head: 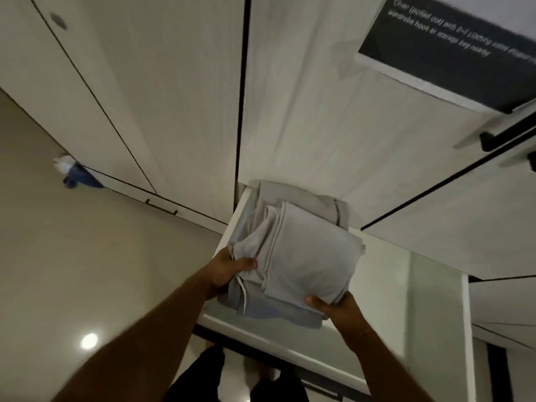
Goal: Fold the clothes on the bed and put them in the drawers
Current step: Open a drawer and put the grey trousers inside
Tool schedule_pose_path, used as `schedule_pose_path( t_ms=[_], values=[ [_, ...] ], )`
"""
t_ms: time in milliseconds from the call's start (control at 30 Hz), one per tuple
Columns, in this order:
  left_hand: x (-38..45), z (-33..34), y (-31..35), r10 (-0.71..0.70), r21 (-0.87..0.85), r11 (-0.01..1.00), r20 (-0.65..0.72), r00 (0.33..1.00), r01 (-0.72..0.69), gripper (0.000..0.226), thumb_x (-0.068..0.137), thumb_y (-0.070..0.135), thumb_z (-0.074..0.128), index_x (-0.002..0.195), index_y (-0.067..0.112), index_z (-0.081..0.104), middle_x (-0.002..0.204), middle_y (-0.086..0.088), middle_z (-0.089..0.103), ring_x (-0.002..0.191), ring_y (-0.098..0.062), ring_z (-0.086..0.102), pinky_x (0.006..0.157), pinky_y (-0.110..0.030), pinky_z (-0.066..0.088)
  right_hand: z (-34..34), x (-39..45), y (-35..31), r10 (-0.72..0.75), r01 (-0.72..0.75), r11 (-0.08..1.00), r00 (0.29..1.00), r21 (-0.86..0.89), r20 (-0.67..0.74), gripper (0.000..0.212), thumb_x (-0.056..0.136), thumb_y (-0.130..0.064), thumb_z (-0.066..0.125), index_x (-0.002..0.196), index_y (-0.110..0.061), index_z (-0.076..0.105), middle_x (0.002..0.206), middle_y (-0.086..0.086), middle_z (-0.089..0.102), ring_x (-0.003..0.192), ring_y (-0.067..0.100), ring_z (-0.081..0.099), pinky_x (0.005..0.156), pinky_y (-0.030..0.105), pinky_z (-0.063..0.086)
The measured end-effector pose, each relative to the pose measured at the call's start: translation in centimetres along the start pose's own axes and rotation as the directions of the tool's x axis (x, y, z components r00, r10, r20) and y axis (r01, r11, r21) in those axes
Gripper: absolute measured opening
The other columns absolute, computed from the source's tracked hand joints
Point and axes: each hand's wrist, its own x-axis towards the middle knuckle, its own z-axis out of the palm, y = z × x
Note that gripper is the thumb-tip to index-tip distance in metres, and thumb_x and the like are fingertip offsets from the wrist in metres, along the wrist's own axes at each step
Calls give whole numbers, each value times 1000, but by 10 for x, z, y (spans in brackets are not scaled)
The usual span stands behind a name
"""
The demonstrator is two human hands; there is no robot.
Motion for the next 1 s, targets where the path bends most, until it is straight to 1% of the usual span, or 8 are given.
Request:
schedule_pose_path(
  t_ms=[100, 200, 267, 400, 533, 700, 833, 1000],
  values=[
    [23, -7, -11, -19, 291, 954, -173, 985, 70, 46, 81, 10, 88, 121, 4, 68, 110, -5, 77, 104, -22, 76, 83, -30, 62, 17, 17, 24, 94, -93, 990, 996, -110, 3, 79, 61, -19, 101, 127, -16, 58, 127, 11, 70, 102, 22, 70, 82, 33, 60],
    [48, 5, -19, -16, 609, 772, -266, 964, 181, 89, 88, 17, 84, 158, 9, 31, 138, -8, 60, 124, -27, 63, 98, -33, 52, 33, 40, 38, 235, -239, 965, 971, -106, -46, 108, 72, -16, 95, 156, -7, 28, 152, 19, 47, 130, 34, 55, 108, 44, 48],
    [58, 12, -29, -54, 630, 742, -284, 957, 229, 105, 88, 20, 83, 166, 14, 13, 155, -15, 46, 137, -39, 51, 103, -40, 51, 43, 53, 38, 230, -231, 973, 972, -16, -53, 100, 72, -14, 94, 152, -8, 33, 151, 18, 49, 132, 35, 54, 110, 48, 47],
    [84, 15, -44, -176, 556, 764, -307, 935, 326, 106, 86, 22, 85, 165, 10, 15, 165, -12, 32, 142, -39, 45, 100, -49, 56, 54, 86, 35, 180, -172, 984, 962, 54, -206, 89, 70, -14, 95, 142, -7, 44, 134, 11, 59, 116, 33, 62, 101, 47, 54],
    [99, 16, -64, -41, 851, 453, -278, 960, 266, 119, 83, 47, 85, 164, 5, 10, 168, -13, 26, 153, -33, 30, 122, -42, 32, 48, 117, 43, 220, -194, 971, 956, 140, -197, 85, 70, -19, 96, 140, -4, 51, 131, 16, 65, 115, 35, 65, 101, 53, 55],
    [105, 17, -75, 141, 930, 275, -290, 947, 244, 115, 86, 64, 72, 166, 12, 8, 166, -13, 28, 151, -32, 33, 124, -41, 29, 48, 139, 49, 210, -200, 977, 966, 76, -152, 105, 65, -30, 98, 151, -10, 41, 145, 14, 55, 130, 37, 56, 109, 53, 49],
    [103, 30, -78, 208, 862, 466, -327, 922, 201, 103, 89, 58, 73, 165, 15, 17, 164, -9, 35, 150, -29, 37, 124, -43, 27, 42, 144, 51, 125, -118, 992, 980, 51, -156, 102, 64, -25, 99, 149, -12, 44, 142, 11, 57, 127, 30, 57, 108, 44, 50],
    [96, 47, -84, 158, 717, 668, -401, 902, 202, 70, 83, 45, 84, 140, 20, 54, 138, -3, 59, 130, -26, 57, 107, -36, 49, 21, 129, 58, 119, -98, 957, 991, 271, -63, 41, 84, -11, 81, 120, -21, 64, 121, 6, 68, 106, 22, 66, 74, 20, 58]
  ],
)
